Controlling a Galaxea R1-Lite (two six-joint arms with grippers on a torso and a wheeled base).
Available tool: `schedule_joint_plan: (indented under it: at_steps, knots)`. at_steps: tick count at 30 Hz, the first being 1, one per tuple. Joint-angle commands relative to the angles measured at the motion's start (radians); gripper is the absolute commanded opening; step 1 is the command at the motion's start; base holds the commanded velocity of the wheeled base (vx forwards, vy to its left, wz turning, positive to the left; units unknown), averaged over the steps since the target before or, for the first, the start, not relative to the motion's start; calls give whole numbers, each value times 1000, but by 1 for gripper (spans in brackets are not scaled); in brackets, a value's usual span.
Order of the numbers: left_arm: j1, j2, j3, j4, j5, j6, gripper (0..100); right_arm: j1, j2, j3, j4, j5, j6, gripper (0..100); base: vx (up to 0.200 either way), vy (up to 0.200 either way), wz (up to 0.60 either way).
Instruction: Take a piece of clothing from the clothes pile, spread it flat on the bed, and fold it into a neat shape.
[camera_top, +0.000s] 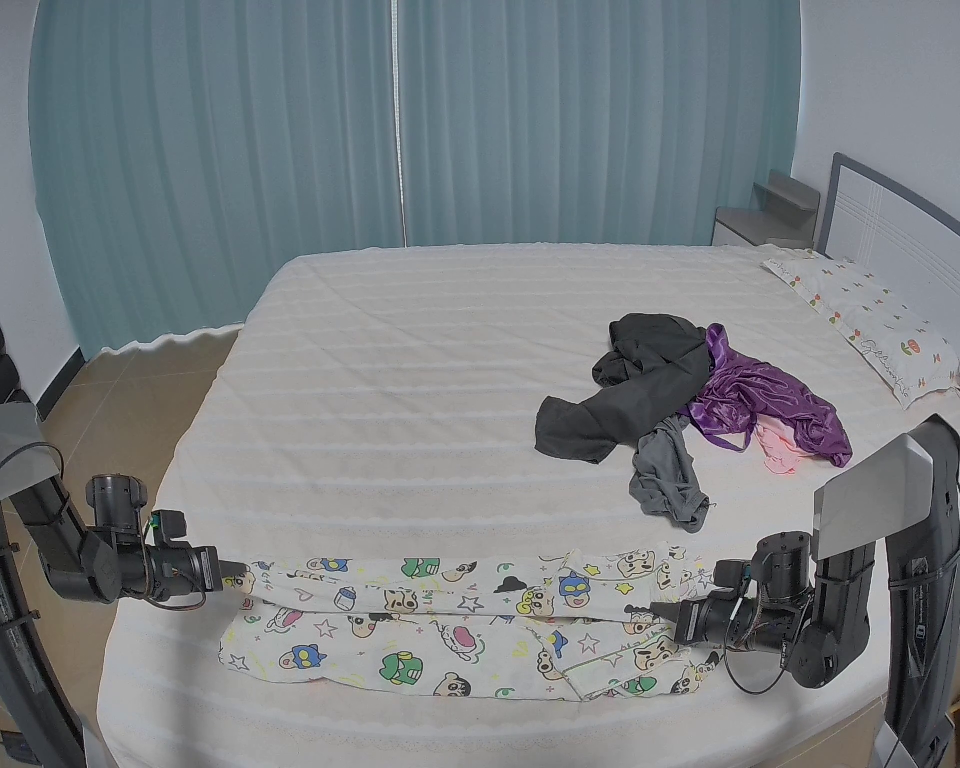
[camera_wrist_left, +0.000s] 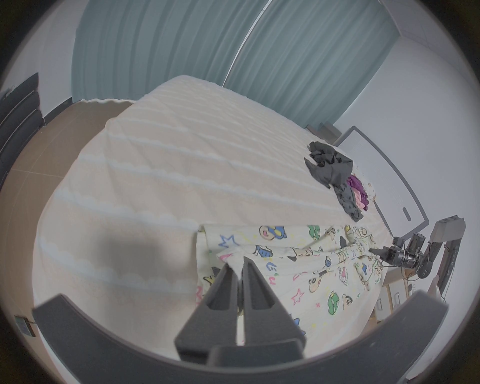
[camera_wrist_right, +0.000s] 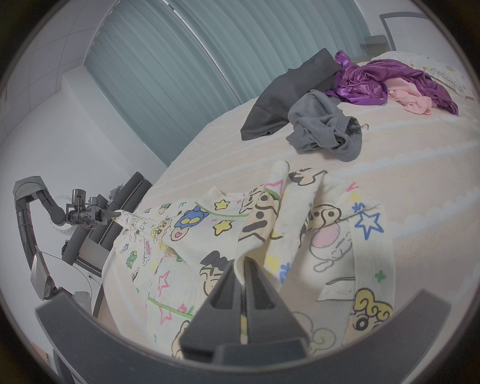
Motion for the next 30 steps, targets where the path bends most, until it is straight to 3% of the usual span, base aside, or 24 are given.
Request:
schedule_joint_plan:
  at_steps: [1, 2, 3, 4, 10, 19, 22, 26, 30]
  knots:
    - [1, 82, -2, -38, 9, 4, 0, -1, 21, 9, -17, -1, 1, 0, 0, 0, 0]
    - [1, 99, -4, -60, 12, 4, 100, -1, 24, 9, -17, -1, 1, 0, 0, 0, 0]
    - [1, 111, -5, -78, 13, 1, 100, -1, 25, 7, -17, -3, 1, 0, 0, 0, 0]
    - [1, 122, -4, -95, 15, -4, 100, -1, 29, 7, -17, -1, 1, 100, 0, 0, 0]
    - [15, 126, 13, -110, 13, -25, 100, -4, 10, 36, -17, -4, 2, 100, 0, 0, 0]
    - [96, 88, 18, -115, -22, -173, 100, -67, -134, 111, -17, 0, 22, 100, 0, 0, 0]
    - [150, 8, 19, -115, -119, -387, 100, -105, -228, 125, -17, 3, 67, 100, 0, 0, 0]
    - [150, -76, 36, -115, -180, -668, 100, -80, -286, 105, -17, 0, 160, 100, 0, 0, 0]
    - [150, -125, 59, -146, -223, -811, 100, 9, -275, 41, -17, -30, 245, 100, 0, 0, 0]
